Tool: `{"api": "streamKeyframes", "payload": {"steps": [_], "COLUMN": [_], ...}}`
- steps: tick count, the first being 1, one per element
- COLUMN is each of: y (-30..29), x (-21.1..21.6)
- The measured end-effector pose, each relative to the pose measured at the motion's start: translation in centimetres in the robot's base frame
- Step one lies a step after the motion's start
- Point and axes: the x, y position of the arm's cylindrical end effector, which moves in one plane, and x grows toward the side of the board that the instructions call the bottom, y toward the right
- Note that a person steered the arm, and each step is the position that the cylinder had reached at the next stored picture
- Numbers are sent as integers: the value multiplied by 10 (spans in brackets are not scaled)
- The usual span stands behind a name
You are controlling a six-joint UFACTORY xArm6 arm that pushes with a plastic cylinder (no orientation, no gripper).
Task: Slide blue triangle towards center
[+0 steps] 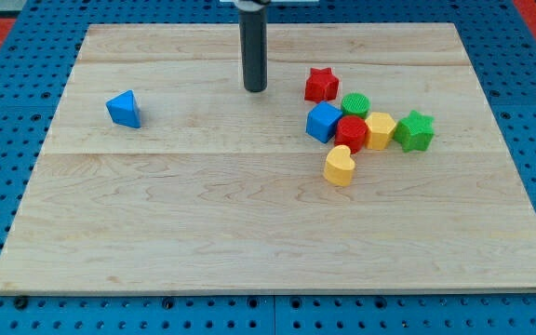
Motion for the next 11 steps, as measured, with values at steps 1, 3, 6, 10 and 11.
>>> {"api": "streamKeyframes", "payload": {"steps": [1,3,6,10,11], "y": [105,77,-224,-90,-95], "x": [1,7,23,69,55]}}
